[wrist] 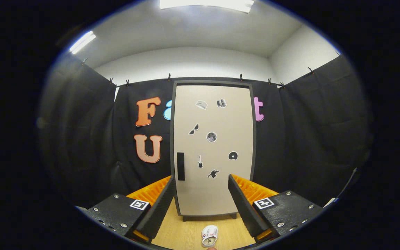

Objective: Open the shoe cabinet door, grab the shoes and put them into the shoe cabinet, then close the shoe cabinet door.

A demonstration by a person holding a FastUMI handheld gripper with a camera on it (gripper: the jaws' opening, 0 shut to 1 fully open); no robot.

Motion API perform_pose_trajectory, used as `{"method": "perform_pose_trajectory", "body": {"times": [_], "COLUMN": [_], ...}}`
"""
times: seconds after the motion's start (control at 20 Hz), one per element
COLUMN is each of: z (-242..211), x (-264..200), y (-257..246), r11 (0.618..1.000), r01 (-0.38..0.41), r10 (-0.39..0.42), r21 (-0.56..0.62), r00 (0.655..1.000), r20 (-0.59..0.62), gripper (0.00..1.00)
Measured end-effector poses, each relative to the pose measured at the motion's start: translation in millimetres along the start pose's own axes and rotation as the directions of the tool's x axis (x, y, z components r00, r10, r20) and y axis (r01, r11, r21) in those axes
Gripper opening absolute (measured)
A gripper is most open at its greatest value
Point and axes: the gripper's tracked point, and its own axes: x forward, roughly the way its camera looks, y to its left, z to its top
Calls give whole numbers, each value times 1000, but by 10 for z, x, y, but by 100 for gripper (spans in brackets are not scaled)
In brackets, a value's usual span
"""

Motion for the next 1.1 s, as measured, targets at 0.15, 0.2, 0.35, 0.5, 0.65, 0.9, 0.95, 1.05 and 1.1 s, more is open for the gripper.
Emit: {"method": "perform_pose_trajectory", "body": {"times": [0.15,0.2,0.35,0.5,0.65,0.9,0.95,1.05,1.1], "z": [-6,-13,-39,-67,-127,-296,-323,-391,-421], "x": [21,29,61,112,221,505,567,712,776], "y": [-9,-7,-5,4,58,201,237,311,343], "r11": [1000,1000,1000,1000,1000,1000,999,999,999], "r01": [1,1,1,-1,-9,-27,-31,-43,-48], "r10": [-1,-1,-1,1,9,28,32,44,49], "r21": [5,6,5,8,15,14,15,17,17], "r00": [1000,1000,1000,1000,1000,998,998,997,996], "r20": [-3,-5,-10,-15,-24,-49,-54,-65,-71], "gripper": [94,94,94,94,94,94,94,94,94]}}
